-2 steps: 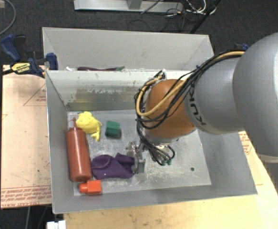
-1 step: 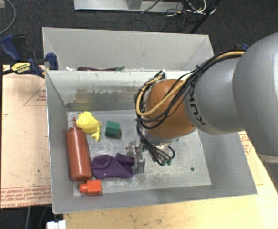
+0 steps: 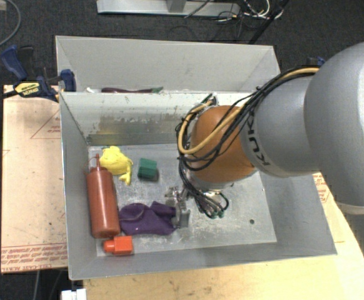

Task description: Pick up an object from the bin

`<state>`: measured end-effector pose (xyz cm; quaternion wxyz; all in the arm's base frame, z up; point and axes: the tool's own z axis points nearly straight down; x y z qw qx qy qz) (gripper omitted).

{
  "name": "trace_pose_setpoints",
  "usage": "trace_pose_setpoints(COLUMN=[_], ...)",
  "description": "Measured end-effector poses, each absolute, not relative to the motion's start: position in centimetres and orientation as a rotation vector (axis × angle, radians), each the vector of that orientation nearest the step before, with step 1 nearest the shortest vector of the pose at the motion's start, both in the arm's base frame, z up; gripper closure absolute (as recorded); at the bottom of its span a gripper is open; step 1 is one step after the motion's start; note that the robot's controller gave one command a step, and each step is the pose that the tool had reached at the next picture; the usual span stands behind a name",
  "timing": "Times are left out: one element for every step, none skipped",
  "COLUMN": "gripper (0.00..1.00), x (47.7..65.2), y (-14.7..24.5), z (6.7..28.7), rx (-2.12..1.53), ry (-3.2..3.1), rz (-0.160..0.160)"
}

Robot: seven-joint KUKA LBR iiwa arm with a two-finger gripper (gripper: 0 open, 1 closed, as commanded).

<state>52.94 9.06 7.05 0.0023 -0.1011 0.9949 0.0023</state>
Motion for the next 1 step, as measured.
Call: trace_pose_setpoints(gripper=[1.00], x=[52.37], y=[8.57], z=[21.11], rx=[-0.382], ry=[3.111], rz=[0.008])
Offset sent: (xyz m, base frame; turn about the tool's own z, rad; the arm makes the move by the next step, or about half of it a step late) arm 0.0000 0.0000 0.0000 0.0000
